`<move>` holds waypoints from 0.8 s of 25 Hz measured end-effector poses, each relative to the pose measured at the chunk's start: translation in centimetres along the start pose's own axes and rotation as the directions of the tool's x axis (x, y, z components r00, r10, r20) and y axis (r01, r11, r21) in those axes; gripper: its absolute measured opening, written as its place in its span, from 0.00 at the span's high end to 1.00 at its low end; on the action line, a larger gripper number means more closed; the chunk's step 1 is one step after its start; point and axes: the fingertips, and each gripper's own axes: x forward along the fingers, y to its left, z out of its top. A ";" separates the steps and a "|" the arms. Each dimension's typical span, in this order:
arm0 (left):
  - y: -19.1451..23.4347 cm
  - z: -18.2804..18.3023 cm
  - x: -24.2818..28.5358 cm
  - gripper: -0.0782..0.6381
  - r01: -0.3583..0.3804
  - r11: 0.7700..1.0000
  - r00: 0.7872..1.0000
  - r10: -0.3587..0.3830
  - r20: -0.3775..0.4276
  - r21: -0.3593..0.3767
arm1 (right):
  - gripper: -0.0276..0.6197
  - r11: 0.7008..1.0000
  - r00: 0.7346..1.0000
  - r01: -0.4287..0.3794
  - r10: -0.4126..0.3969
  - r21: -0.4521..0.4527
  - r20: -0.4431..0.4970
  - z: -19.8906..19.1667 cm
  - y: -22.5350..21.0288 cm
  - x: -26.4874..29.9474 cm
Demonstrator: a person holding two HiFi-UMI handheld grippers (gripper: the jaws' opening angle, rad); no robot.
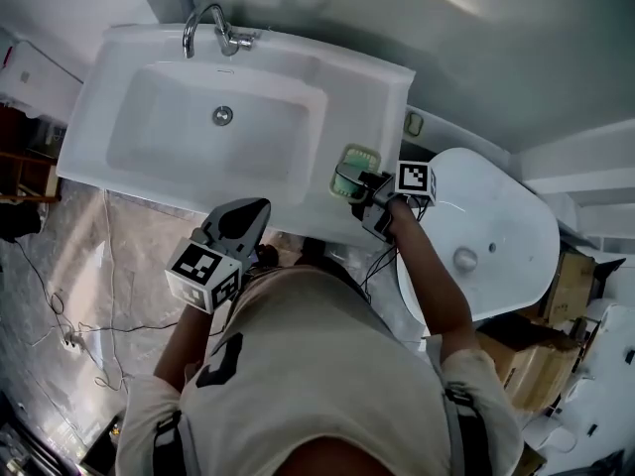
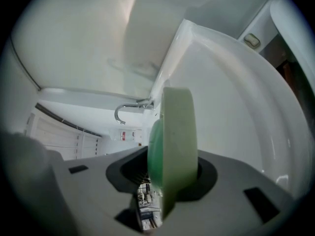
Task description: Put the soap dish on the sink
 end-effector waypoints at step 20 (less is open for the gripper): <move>1.3 -2.1 -1.3 0.86 -0.028 1.000 1.000 0.028 -0.005 -0.014 | 0.74 0.985 0.986 0.132 -0.143 -0.112 -0.088 2.0 -4.3 4.5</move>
